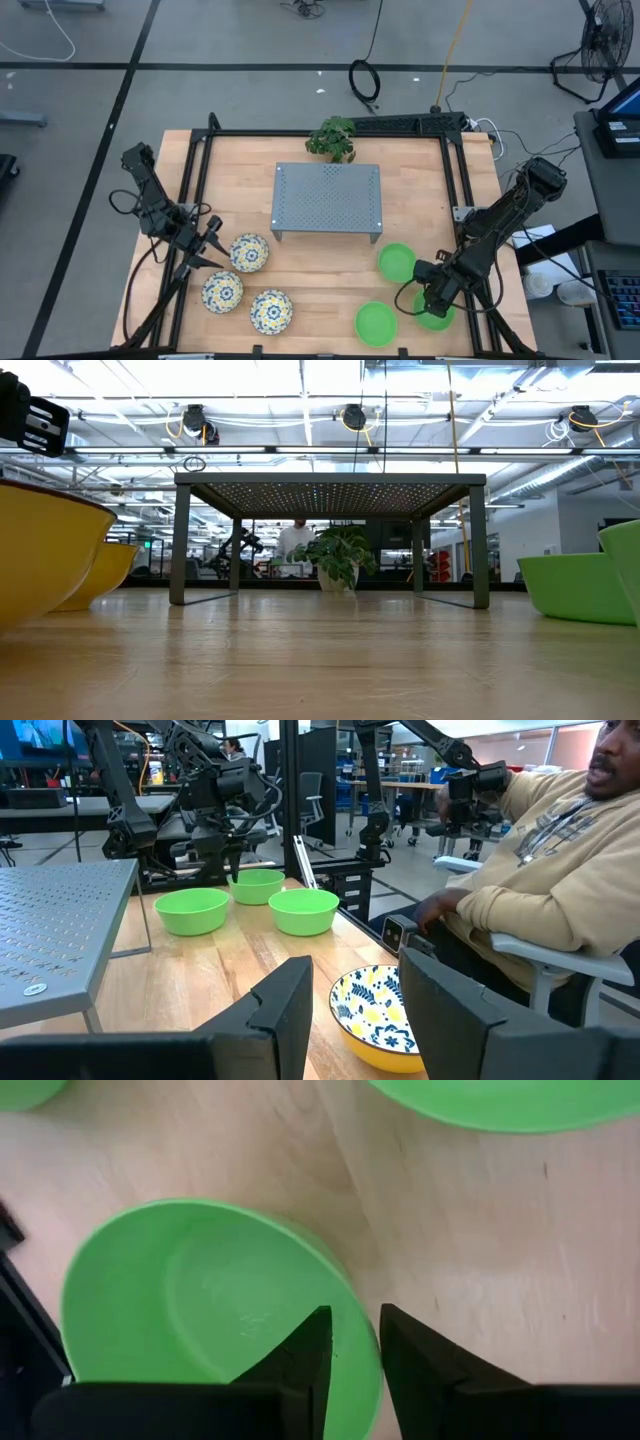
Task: Pick & Place Mini bowls
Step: Put the bottom right green bowl on the shelf
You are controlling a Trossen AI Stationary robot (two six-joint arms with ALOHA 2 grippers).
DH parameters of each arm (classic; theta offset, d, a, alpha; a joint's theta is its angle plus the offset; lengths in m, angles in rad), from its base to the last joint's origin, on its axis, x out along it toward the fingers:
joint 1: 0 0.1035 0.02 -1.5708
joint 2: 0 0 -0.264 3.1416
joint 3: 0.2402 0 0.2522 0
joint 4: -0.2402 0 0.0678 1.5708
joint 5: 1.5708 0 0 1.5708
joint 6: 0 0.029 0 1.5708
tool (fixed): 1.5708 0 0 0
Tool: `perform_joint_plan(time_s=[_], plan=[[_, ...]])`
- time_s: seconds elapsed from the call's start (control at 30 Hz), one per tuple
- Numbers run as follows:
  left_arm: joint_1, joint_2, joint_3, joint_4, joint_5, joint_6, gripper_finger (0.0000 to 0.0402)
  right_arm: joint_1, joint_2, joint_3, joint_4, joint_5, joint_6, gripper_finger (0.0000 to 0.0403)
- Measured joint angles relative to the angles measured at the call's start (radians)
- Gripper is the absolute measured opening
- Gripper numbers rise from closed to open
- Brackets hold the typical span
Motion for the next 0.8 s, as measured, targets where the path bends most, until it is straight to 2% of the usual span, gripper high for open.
perform_joint_plan(time_s=[0.8], plan=[[0.0,0.0,0.0,0.0,0.0,0.0,0.0152,0.0,0.0,0.0,-0.043,0.001,-0.057,0.0075]])
